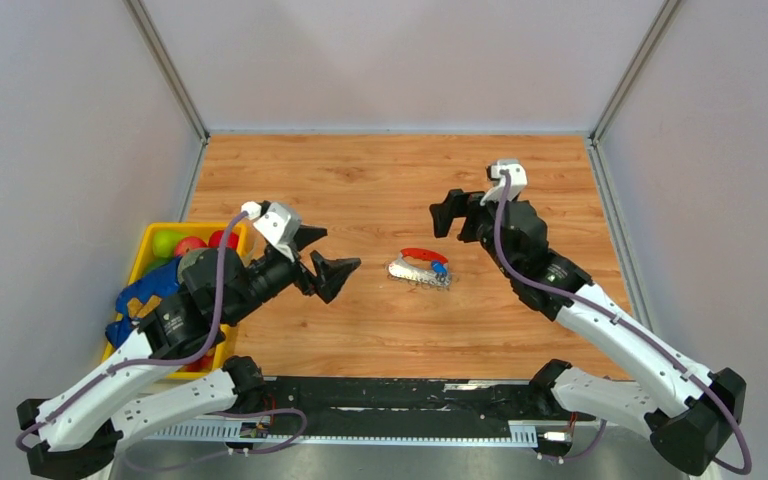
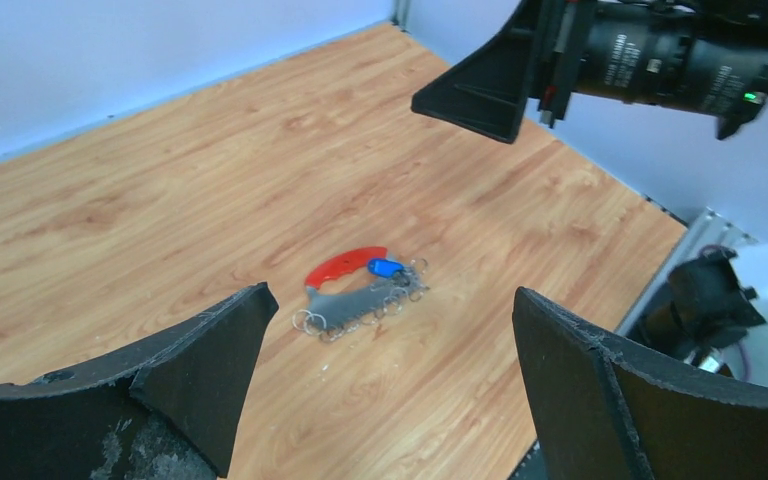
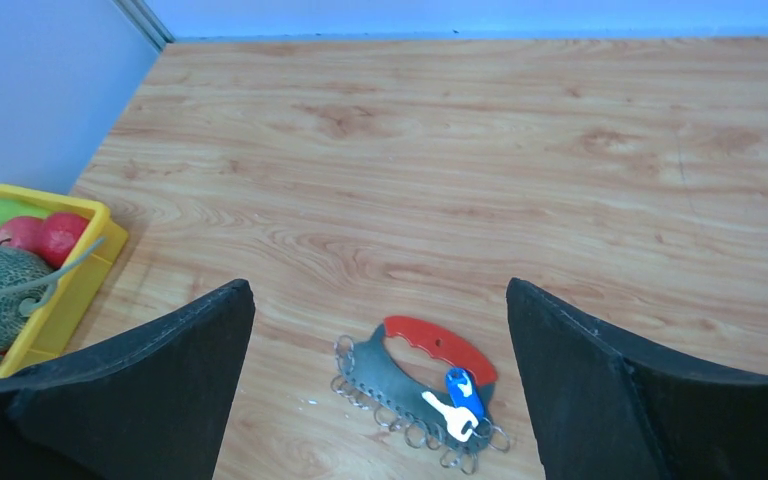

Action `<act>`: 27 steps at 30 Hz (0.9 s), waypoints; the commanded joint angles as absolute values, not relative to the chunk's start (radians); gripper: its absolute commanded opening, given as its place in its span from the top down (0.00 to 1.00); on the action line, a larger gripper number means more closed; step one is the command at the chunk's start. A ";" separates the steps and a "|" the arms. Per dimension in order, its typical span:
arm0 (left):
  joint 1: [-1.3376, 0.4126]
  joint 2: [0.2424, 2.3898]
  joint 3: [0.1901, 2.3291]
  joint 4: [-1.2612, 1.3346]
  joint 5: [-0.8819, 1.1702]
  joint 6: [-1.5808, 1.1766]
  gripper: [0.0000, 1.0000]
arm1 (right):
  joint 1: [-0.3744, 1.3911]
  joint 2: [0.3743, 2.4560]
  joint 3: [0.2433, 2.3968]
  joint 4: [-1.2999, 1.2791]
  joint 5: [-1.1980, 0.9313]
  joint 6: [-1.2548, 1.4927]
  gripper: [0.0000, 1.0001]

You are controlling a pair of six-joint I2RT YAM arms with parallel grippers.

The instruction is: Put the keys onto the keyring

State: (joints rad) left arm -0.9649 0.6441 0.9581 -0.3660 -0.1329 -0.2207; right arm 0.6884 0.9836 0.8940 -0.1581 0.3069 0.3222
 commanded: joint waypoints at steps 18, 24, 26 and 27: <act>-0.682 1.064 0.939 -0.178 -0.481 -0.350 0.00 | 0.831 1.245 1.061 -0.204 0.631 0.332 0.00; -0.675 1.067 0.838 -0.150 -0.592 -0.383 0.00 | 0.831 1.236 0.935 -0.222 0.712 0.366 0.00; -0.675 1.066 0.815 -0.153 -0.576 -0.394 0.00 | 0.831 1.229 0.901 -0.223 0.723 0.373 0.00; -0.675 1.063 0.806 -0.155 -0.564 -0.398 0.00 | 0.830 1.223 0.883 -0.223 0.732 0.377 0.00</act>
